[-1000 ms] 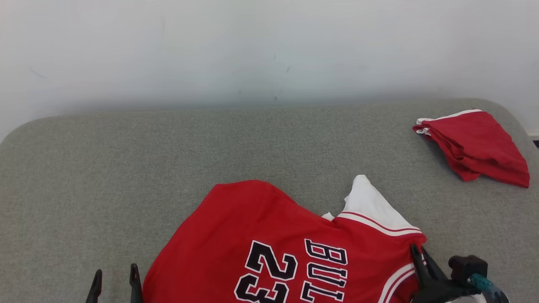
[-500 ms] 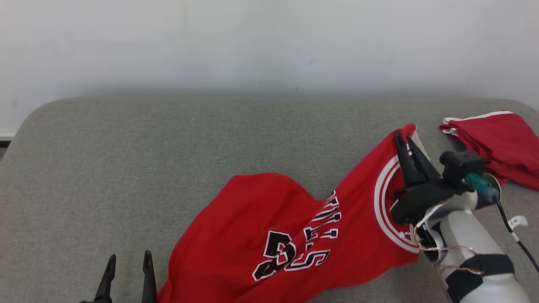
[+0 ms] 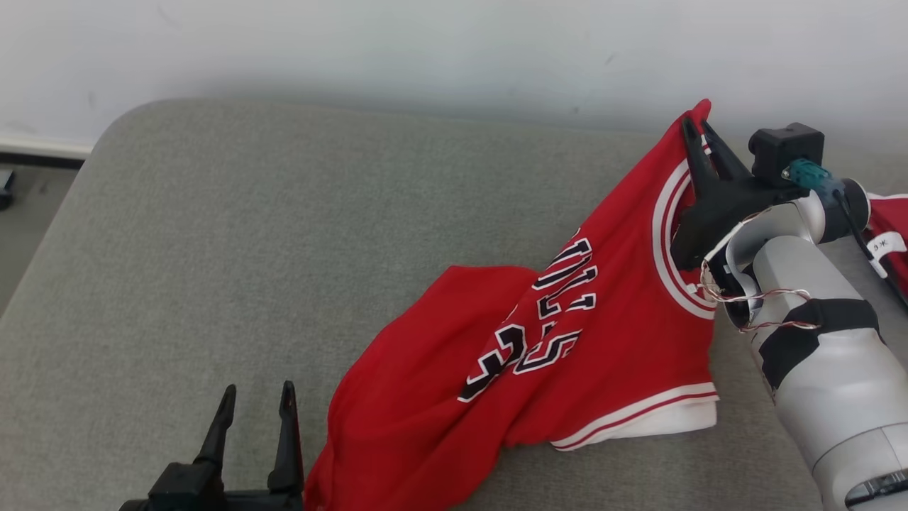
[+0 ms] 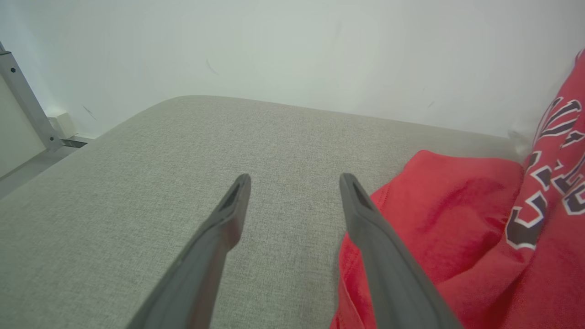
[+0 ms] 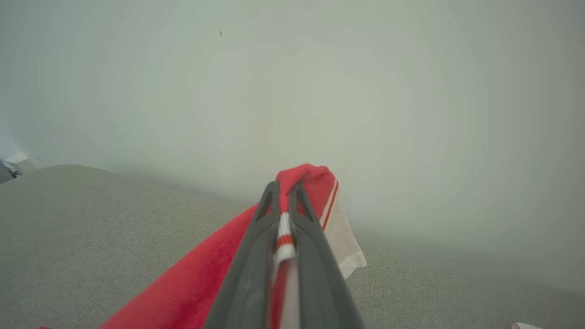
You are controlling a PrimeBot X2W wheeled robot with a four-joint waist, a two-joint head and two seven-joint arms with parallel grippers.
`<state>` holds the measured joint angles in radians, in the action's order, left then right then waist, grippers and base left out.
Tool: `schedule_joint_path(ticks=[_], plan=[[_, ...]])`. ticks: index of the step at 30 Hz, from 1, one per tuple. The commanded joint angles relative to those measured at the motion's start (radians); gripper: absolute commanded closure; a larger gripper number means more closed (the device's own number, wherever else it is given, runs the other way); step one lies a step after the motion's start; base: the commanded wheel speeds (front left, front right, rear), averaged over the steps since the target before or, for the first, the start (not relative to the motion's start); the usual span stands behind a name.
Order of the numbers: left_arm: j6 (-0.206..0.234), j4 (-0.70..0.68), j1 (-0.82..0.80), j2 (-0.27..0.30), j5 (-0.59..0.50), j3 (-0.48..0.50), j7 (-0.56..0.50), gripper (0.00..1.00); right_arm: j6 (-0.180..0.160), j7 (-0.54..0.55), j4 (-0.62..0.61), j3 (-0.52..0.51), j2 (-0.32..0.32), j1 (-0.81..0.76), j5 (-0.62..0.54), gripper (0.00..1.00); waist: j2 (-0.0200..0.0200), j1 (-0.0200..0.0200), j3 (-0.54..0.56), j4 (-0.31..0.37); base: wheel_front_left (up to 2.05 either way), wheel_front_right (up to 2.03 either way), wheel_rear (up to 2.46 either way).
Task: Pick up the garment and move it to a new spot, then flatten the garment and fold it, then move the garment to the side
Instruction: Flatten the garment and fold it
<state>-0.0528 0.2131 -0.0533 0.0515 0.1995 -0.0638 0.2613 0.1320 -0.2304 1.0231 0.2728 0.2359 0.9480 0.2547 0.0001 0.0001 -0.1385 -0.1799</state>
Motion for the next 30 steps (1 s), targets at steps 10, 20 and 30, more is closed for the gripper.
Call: schedule_joint_path(ticks=[10, 20, 30], plan=[[0.006, 0.016, -0.015, -0.001, 0.014, -0.006, 0.003, 0.00, -0.002, -0.034, 0.116, 0.058, -0.015, 0.045, -0.007, 0.00, -0.0001, -0.0001, -0.016, -0.017, 0.00, 0.00, 0.00], [-0.008, 0.007, 0.035, -0.001, -0.013, 0.060, 0.003, 0.00, -0.002, -0.034, -0.116, 0.065, 0.049, -0.143, 0.049, 0.00, -0.0001, -0.0001, 0.054, 0.054, 0.00, 0.00, 0.00], [-0.013, -0.012, 0.084, -0.001, -0.023, 0.106, 0.003, 0.00, -0.002, -0.035, -0.294, 0.006, 0.088, -0.481, 0.123, 0.00, -0.0001, -0.0001, 0.082, 0.098, 0.00, 0.00, 0.00]])
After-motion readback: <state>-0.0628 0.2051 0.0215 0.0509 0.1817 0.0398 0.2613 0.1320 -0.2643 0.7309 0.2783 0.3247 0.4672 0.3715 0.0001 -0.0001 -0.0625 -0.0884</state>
